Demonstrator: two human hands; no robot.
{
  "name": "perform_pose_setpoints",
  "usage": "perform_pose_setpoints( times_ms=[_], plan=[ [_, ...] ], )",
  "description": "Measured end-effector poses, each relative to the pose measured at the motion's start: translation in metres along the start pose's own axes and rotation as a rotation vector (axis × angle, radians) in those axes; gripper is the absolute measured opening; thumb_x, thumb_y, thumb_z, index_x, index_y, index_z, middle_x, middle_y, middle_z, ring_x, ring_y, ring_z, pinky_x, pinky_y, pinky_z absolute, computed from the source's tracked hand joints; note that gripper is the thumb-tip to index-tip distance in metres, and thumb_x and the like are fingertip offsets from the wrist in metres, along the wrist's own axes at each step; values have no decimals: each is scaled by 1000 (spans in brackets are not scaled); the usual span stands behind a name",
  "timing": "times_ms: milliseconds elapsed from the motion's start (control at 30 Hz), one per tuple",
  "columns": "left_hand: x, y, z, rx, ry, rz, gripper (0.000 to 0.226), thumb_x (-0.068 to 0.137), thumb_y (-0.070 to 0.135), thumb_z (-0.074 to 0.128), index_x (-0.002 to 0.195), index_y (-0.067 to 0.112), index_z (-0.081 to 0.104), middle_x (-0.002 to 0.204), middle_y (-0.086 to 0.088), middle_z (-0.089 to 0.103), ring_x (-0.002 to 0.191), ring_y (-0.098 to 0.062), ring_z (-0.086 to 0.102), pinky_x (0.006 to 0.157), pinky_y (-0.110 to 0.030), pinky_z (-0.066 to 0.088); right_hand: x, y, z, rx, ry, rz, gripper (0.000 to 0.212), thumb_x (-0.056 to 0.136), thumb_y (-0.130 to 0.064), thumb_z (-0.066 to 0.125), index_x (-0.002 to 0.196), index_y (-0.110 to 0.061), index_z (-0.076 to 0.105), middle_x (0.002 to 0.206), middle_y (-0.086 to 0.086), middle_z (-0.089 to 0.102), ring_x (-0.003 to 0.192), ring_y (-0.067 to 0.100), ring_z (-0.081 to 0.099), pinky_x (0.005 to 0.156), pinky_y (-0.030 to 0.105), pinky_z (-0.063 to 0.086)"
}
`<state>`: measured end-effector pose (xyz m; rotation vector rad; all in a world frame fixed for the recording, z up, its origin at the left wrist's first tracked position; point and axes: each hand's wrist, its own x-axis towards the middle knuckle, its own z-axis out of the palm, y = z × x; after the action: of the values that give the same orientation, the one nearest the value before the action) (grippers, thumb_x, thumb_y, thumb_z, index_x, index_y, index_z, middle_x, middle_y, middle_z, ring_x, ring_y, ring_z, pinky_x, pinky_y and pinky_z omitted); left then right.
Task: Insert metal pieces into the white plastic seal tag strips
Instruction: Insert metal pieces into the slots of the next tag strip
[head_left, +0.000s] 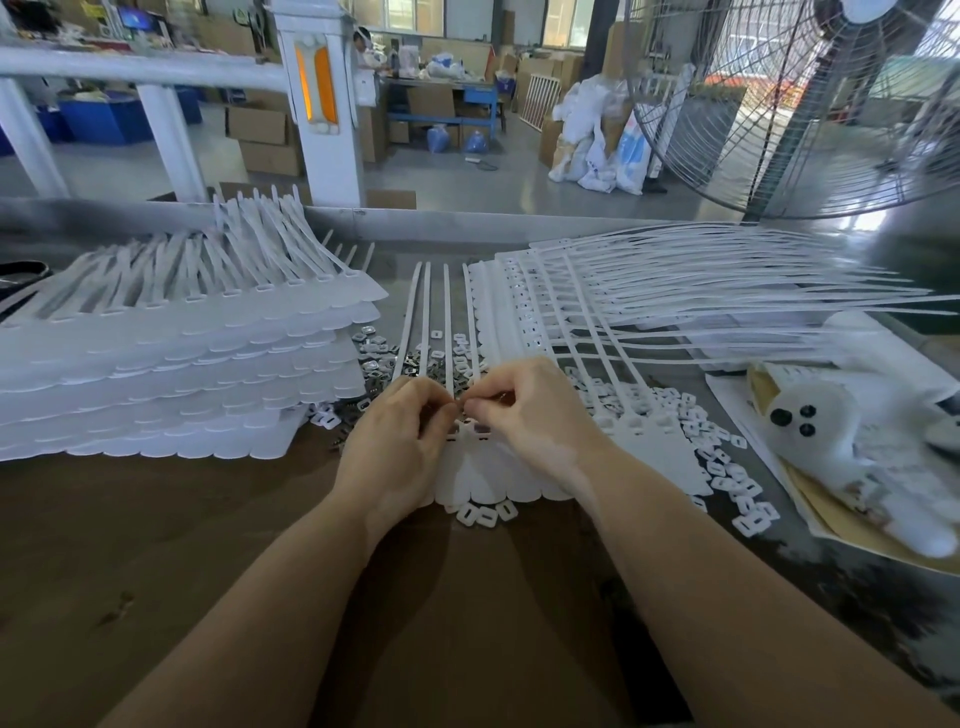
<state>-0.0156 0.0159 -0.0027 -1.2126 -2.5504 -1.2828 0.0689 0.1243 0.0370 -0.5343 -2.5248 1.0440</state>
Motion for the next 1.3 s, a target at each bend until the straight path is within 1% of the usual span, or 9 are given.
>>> perform_pose_setpoints(
  times_ms=[100,167,433,533,767,867,1033,1167,1300],
  plan=[
    [0,1,-1,-40,2,-2,8,93,23,51,86,27,52,81,16,49,75,4,48,63,-13,35,0,4,0,92,0,78,5,81,-15,70,86,-15,73,73,-8,65,70,4,61,60,6,46],
    [0,2,-2,-41,-7,-1,7,93,24,52,87,27,53,81,15,51,77,0,49,67,-19,37,0,5,-1,112,-8,100,3,82,-16,69,84,-16,71,74,-5,65,69,4,60,53,2,41],
    [-3,2,-2,44,-68,30,6,90,29,56,93,29,61,92,16,48,93,-9,48,83,-29,42,0,13,-29,-36,25,97,8,88,-15,62,87,-13,70,71,-11,57,68,5,54,59,14,40],
    [-4,1,-2,70,-74,25,6,90,31,56,93,31,61,94,16,46,95,-9,47,86,-29,42,-1,23,-46,-188,43,84,10,90,-14,60,87,-12,70,73,-12,54,64,1,51,55,10,39],
    [-4,0,1,102,-43,45,7,89,31,58,94,29,63,87,20,41,91,-5,40,85,-26,37,-7,33,-62,-445,-71,94,16,92,-8,55,91,-11,70,94,-1,66,82,12,58,76,24,44],
    [-4,1,2,101,-37,46,6,88,30,60,93,28,63,89,19,42,92,-6,42,86,-28,38,-9,32,-61,-494,-124,104,16,92,-8,55,93,-11,71,102,2,66,86,14,57,78,24,42],
    [-4,1,3,107,-33,42,5,88,30,60,92,29,63,89,18,43,90,-5,41,81,-25,35,-7,27,-61,-503,-114,168,19,88,-2,56,87,-10,73,96,4,70,90,19,63,86,33,50],
    [-3,1,3,113,-42,39,5,88,31,59,92,30,62,91,17,43,91,-5,41,84,-25,37,-6,24,-62,-486,-99,185,17,85,-1,60,83,-10,74,94,4,71,91,18,64,84,31,50],
    [-3,1,3,122,-51,32,6,88,32,59,94,30,62,93,17,44,92,-5,41,86,-26,37,-3,25,-63,-528,-105,211,16,86,0,56,93,-4,70,98,9,70,92,22,64,86,36,51]
  ],
)
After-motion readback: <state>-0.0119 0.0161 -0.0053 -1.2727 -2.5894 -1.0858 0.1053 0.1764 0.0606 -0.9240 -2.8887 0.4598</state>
